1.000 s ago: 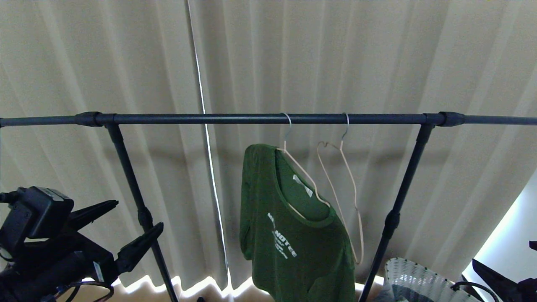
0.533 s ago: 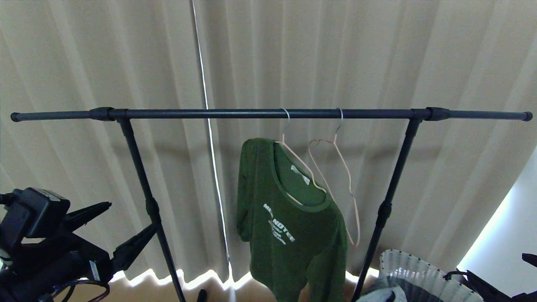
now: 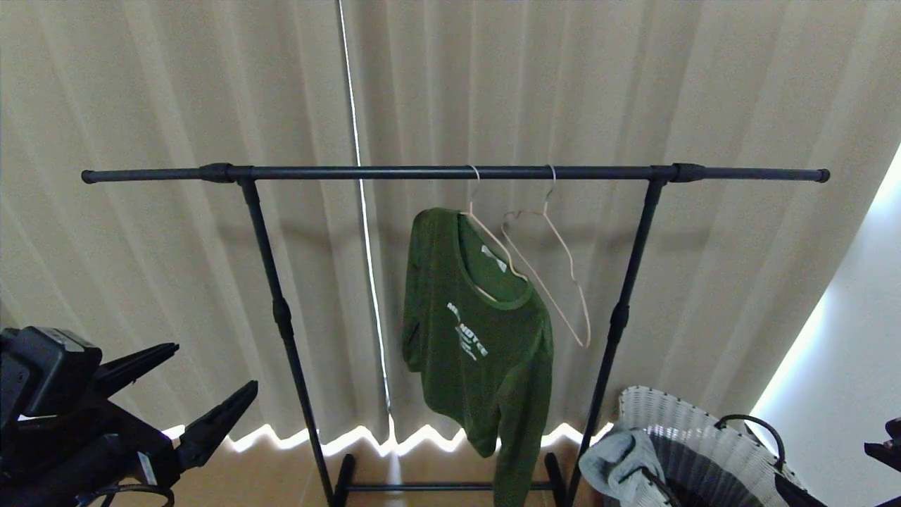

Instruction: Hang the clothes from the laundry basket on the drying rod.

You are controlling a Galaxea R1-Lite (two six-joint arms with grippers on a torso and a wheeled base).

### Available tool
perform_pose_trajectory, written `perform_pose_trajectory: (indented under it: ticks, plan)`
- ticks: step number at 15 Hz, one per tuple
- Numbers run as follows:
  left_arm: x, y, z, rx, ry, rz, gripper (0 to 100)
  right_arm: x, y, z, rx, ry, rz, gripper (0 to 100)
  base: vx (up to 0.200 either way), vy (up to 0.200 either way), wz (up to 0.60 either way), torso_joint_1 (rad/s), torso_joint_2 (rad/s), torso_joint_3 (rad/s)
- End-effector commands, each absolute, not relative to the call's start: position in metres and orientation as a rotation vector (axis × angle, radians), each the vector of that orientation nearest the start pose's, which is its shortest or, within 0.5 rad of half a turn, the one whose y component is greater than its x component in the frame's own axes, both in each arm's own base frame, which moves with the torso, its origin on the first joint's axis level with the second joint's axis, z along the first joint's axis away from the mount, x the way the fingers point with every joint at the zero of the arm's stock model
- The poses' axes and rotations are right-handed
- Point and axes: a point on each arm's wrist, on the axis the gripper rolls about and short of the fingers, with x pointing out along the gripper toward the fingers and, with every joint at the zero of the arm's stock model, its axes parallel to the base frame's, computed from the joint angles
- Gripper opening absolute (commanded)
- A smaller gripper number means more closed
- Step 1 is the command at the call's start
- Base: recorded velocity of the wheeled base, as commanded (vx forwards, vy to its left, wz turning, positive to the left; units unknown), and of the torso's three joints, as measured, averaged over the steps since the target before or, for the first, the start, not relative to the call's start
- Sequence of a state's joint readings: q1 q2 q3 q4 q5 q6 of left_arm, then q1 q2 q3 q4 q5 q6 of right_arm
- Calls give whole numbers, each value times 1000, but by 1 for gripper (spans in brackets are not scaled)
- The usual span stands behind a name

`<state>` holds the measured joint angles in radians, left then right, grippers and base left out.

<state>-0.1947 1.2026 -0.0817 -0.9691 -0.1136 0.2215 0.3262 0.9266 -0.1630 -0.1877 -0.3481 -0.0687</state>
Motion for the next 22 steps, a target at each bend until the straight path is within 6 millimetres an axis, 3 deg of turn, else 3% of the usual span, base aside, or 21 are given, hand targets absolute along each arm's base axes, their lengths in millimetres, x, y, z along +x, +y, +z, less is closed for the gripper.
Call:
perform_pose_trajectory:
  ticks: [1,19,22]
  plan:
    - [133,-29,140,225,115,-323,100,81,19,118,-260,545,-2,100,-200,0,0,7,2,7]
    - [135,-32,132,226,160,-349,100,82,20,114,-278,576,3,100,0,0,0,0,0,0]
    - [134,-32,131,228,163,-351,100,82,20,114,-280,576,5,100,0,0,0,-146,312,155]
